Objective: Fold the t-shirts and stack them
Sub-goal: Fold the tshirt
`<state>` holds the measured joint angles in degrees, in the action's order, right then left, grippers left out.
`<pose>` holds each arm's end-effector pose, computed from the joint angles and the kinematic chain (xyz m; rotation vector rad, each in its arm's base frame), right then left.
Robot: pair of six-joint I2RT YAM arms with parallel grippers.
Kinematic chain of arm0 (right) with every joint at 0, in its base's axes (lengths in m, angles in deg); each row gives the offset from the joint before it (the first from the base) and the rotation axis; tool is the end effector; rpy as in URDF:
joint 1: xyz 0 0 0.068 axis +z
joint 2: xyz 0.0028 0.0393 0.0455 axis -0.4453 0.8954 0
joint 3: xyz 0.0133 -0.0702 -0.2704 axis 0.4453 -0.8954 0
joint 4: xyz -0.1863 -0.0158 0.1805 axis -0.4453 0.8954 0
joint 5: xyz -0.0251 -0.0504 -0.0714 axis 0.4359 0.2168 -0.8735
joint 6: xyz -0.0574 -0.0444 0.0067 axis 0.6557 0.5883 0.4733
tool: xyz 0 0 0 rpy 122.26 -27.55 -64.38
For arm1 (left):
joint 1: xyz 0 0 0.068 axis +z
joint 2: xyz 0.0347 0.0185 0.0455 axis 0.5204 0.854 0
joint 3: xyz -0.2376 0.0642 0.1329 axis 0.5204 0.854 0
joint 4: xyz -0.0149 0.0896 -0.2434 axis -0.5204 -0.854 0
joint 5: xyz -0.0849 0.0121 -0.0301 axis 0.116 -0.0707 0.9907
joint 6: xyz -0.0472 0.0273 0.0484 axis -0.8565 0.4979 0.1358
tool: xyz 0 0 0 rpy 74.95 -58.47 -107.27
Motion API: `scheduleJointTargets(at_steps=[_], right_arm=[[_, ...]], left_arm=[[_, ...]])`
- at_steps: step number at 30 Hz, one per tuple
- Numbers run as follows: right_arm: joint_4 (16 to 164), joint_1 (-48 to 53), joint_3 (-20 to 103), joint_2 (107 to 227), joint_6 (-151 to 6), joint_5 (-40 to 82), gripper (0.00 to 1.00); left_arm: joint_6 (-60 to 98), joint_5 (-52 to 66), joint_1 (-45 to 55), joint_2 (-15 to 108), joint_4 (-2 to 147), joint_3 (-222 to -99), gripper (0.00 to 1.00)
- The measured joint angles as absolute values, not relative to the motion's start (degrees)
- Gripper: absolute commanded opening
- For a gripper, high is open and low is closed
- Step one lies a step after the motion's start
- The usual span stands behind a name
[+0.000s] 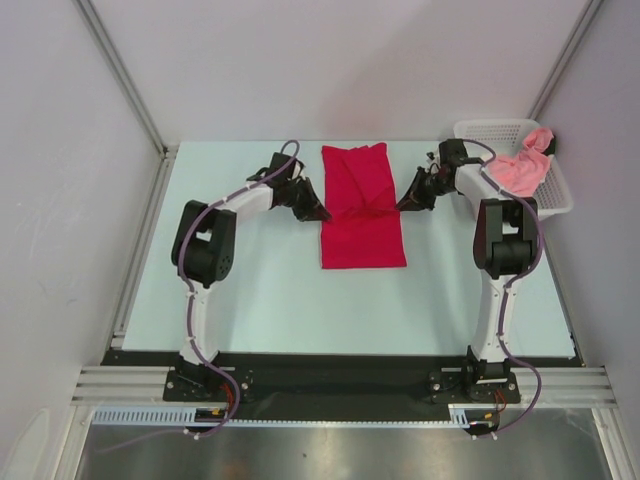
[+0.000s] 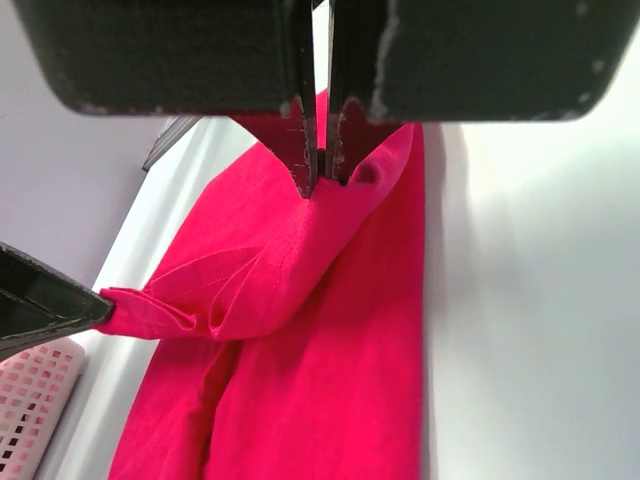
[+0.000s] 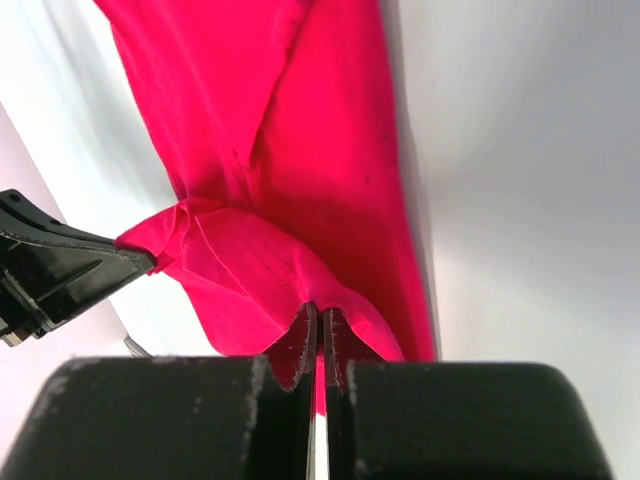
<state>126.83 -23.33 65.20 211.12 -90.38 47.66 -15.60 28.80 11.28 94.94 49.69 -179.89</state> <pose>0.4741 0.0598 0.1717 0.3109 2.6729 0.9495 0.4459 -0.1952 0.1557 -0.3697 2.6605 -1.0862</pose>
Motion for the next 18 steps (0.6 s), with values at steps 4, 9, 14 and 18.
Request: scheduleJointTargets(at_steps=[4, 9, 14, 18], right_arm=[[127.18, -23.75, 65.77, 212.11, -90.03, 47.75, 0.0], [127.77, -24.01, 66.23, 212.81, -89.6, 47.68, 0.16], [130.08, -24.18, 71.36, 215.65, -88.29, 46.35, 0.38], [133.3, -24.6, 75.36, 215.89, -85.99, 40.88, 0.43]], left_arm=[[-15.53, 29.48, 11.32, 96.71, 49.51, -182.07, 0.03], [-15.49, 29.94, 11.54, 98.33, 48.6, -184.76, 0.17], [-13.8, 26.18, 12.09, 99.83, 43.41, -189.48, 0.41], [-10.79, 21.11, 12.7, 98.37, 39.81, -190.88, 0.46]])
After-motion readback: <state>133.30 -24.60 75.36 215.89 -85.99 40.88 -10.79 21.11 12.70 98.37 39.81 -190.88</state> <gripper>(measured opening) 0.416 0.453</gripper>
